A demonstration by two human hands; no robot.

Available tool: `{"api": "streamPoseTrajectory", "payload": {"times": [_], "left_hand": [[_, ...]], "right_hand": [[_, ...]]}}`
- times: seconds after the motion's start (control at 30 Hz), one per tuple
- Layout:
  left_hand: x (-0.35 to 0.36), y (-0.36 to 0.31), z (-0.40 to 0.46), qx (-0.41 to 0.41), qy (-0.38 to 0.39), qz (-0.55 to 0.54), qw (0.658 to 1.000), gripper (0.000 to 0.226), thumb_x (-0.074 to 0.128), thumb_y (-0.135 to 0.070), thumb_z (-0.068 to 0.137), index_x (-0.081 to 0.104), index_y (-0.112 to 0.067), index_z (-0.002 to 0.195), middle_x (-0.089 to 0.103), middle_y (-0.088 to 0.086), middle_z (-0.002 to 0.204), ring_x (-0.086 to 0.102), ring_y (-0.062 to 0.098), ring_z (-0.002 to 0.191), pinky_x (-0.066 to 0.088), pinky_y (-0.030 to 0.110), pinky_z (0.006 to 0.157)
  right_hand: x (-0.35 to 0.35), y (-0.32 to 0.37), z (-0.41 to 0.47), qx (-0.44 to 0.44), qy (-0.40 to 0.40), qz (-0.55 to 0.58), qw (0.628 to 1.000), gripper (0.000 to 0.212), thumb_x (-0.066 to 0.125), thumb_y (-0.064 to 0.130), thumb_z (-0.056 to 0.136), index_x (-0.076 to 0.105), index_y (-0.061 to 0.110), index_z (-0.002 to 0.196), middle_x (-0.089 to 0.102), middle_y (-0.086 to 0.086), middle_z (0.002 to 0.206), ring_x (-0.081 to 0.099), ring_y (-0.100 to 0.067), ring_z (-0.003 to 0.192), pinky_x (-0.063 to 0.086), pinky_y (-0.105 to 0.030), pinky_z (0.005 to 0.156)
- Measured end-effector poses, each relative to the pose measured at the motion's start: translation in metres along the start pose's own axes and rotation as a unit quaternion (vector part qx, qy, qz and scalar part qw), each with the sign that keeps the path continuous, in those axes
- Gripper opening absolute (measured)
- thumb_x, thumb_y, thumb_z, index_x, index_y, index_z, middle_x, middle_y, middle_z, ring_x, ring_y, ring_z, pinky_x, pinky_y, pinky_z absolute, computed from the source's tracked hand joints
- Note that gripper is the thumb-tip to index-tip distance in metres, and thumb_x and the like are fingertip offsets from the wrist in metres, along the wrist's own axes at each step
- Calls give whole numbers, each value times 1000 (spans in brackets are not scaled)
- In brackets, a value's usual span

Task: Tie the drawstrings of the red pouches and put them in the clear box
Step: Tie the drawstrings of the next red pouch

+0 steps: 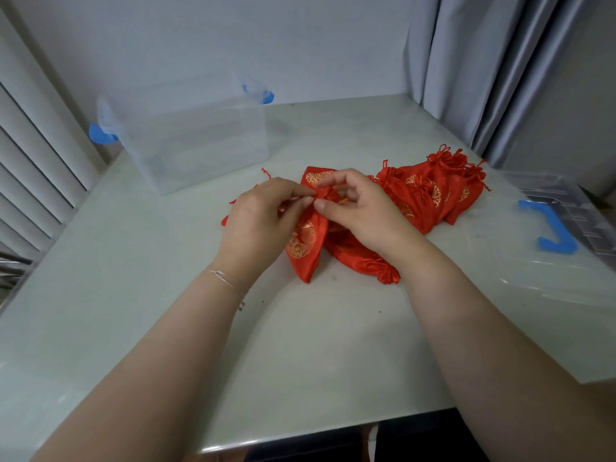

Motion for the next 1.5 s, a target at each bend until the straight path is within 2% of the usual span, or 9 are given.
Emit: {"api": "streamPoseTrajectory", "payload": {"times": [0.17, 0.37, 0.57, 0.8, 0.93, 1.13, 1.2, 1.33, 1.5], "left_hand": [[-20, 70, 2, -170, -13, 143, 975, 33, 58, -34, 90, 61, -22, 121, 60, -2, 122, 53, 19, 112, 40, 28, 92], [-4, 120, -12, -291, 122, 269, 910, 60, 45, -56, 91, 45, -13, 133, 49, 14, 131, 41, 36, 121, 34, 43, 98], [-9, 117, -5, -291, 79, 212, 930, 50, 64, -44, 84, 53, -16, 124, 53, 11, 121, 46, 34, 114, 38, 41, 94], [0, 80, -3, -255, 63, -84, 961, 12, 70, -14, 83, 59, -12, 89, 62, -1, 81, 55, 13, 70, 45, 21, 61], [6, 45, -3, -225, 117, -246, 936, 15, 70, -7, 82, 66, -15, 94, 72, 2, 87, 66, 10, 78, 53, 20, 71], [11, 37, -8, -229, 155, -223, 935, 32, 57, -44, 85, 67, -15, 75, 67, 6, 77, 57, 15, 75, 47, 28, 80], [8, 41, -8, -241, 121, -233, 934, 45, 56, -48, 87, 59, -11, 60, 49, 3, 64, 45, 17, 70, 43, 35, 78], [13, 45, -13, -297, 107, -304, 899, 19, 60, -26, 89, 72, -11, 88, 68, -4, 68, 62, 13, 73, 53, 33, 86], [21, 43, -16, -315, 135, -350, 872, 18, 64, -28, 81, 72, -12, 87, 73, 3, 78, 68, 17, 81, 55, 31, 85]], "right_hand": [[-58, -15, 1, 50, -206, 37, 977, 27, 61, 3, 79, 62, 25, 94, 62, 3, 85, 57, -10, 71, 46, -27, 68], [-77, -16, -5, 86, -237, -320, 913, 39, 58, 18, 85, 54, 27, 123, 37, -5, 133, 38, -25, 123, 32, -29, 101], [-55, 34, -23, -117, -337, -376, 855, 31, 61, 19, 82, 59, 19, 113, 49, -7, 123, 44, -27, 118, 37, -38, 96], [-4, 41, -19, -228, -180, -233, 928, 25, 56, 12, 90, 62, 11, 114, 57, -2, 115, 50, 8, 71, 43, -14, 75], [3, 15, -8, -86, -106, -221, 966, 41, 55, 35, 93, 51, 19, 130, 62, 1, 122, 57, -7, 110, 43, -23, 94], [4, 15, -7, -108, -67, -252, 959, 17, 58, 33, 92, 66, 23, 103, 55, 18, 67, 49, -2, 62, 43, -29, 66], [5, 16, -7, -110, -61, -258, 958, 18, 59, 35, 91, 67, 27, 105, 56, 19, 67, 54, -3, 65, 46, -29, 68], [10, 13, -8, -99, -31, -271, 957, 28, 60, 40, 89, 64, 35, 116, 70, 12, 93, 61, -5, 80, 48, -28, 74], [11, 15, -9, -99, -23, -273, 957, 35, 64, 40, 86, 58, 37, 120, 65, 21, 84, 58, 1, 80, 44, -24, 72]]}}
Point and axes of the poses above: each hand's wrist, its own z-axis towards the middle knuckle, its own x-axis out of the palm, y = z × x, the point moved 9 cm from there along z, towards the middle knuckle
